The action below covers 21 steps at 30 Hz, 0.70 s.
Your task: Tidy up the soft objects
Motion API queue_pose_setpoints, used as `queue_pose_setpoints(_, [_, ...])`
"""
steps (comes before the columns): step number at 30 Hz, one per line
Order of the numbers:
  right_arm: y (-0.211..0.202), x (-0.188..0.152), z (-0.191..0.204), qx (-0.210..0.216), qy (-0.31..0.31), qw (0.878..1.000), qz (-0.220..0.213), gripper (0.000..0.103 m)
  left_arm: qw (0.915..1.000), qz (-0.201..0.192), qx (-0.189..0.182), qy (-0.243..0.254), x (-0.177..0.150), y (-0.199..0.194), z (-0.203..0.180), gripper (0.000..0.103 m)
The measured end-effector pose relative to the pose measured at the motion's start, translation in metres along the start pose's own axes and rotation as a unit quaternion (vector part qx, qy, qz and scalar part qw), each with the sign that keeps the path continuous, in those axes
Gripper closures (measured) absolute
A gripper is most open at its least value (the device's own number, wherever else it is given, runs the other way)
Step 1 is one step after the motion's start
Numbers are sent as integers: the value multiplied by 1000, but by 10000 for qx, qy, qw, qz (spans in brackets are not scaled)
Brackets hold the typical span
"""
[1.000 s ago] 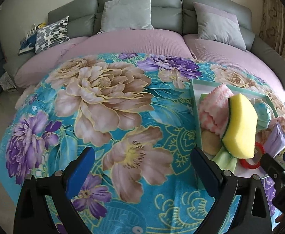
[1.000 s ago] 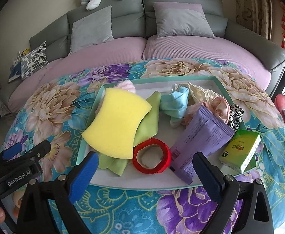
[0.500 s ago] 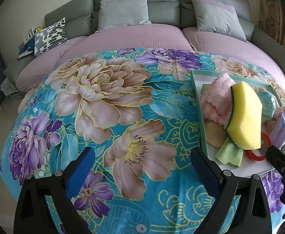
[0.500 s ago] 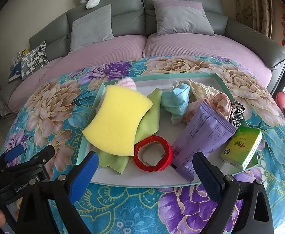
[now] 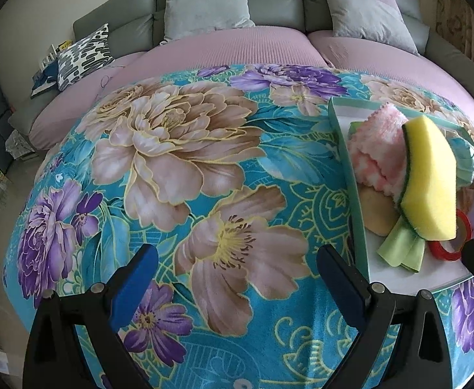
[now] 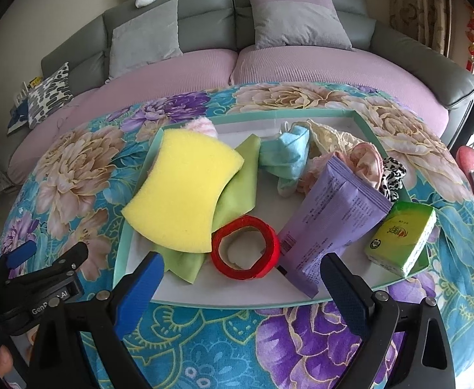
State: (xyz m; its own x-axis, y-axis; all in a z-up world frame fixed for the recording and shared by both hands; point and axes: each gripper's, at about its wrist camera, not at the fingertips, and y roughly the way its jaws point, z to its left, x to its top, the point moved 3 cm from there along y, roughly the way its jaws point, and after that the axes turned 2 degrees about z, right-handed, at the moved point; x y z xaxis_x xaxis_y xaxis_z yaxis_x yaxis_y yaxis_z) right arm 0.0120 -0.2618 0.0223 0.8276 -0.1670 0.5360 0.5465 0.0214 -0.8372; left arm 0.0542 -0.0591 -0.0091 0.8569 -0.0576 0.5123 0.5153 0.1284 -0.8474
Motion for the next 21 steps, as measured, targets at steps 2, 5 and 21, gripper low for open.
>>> queue_pose_setpoints(2, [1,0,1,-14,-29,10000,12,4,10000,-14,12,-31,0,2,1,5])
queue_pose_setpoints(5, [3,1,4,-26,-74,10000,14,4,10000,12,-17,-77,0,8,2,5])
queue_pose_setpoints(21, [11,1,10,-58,-208,9997,103,4,9999,132,-23,11,0,19,0,5])
